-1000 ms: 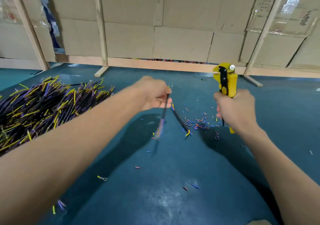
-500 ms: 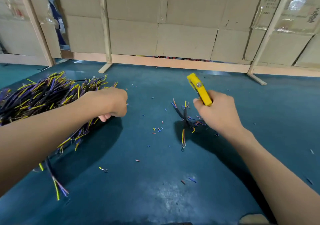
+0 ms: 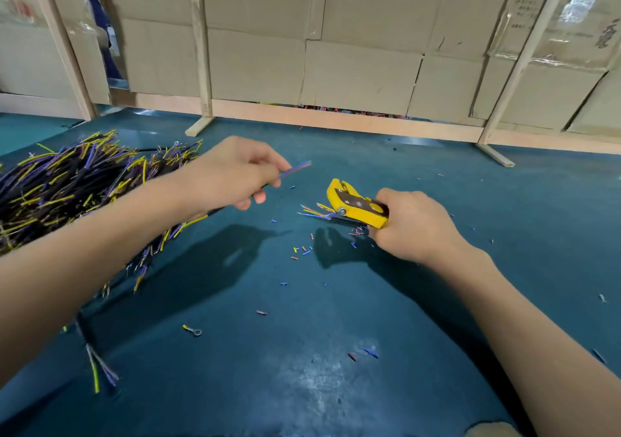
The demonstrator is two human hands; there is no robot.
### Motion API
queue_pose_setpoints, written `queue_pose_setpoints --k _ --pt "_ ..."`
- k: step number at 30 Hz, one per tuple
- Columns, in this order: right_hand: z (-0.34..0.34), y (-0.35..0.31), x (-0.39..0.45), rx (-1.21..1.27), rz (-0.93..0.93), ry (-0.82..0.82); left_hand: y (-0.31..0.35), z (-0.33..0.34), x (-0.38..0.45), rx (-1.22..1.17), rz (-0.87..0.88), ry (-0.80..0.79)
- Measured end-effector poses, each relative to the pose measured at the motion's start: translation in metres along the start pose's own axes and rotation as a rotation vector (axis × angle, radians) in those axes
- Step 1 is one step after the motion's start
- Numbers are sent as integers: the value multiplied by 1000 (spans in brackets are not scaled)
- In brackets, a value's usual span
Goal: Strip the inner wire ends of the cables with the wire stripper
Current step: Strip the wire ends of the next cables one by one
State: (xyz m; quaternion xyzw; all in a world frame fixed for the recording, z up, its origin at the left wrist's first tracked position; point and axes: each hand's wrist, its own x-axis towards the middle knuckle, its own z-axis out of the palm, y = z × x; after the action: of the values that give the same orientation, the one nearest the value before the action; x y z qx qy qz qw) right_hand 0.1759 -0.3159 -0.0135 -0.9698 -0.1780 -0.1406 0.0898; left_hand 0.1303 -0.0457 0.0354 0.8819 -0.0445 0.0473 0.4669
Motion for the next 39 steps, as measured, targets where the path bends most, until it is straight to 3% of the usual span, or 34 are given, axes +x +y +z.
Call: queue_pose_setpoints --k 4,11,14,20,22,24,26,28,32,39 --pt "1 6 3 -39 67 21 -17 10 -16 35 114 70" --pt "2 -3 1 -157 4 91 -34 26 -31 104 311 327" --pt "1 -10 0 -150 -29 201 -33 27 -38 195 466 344" --pt "-1 -12 0 -187 -44 187 -32 28 -45 212 561 317" --pt "-5 -12 -4 22 -14 291 -30 28 -47 194 584 316" --pt "-11 -18 -9 497 75 358 -29 27 -49 193 593 319" --pt "-21 -32 -13 979 61 311 -30 28 -49 152 551 295" --pt "-29 -44 -18 1242 -18 197 -31 29 -49 97 514 252" --pt "-26 -61 -27 1210 -88 74 -31 37 -51 -13 510 162" --pt "-15 -72 -29 1291 -12 70 -29 45 -52 -233 472 64"
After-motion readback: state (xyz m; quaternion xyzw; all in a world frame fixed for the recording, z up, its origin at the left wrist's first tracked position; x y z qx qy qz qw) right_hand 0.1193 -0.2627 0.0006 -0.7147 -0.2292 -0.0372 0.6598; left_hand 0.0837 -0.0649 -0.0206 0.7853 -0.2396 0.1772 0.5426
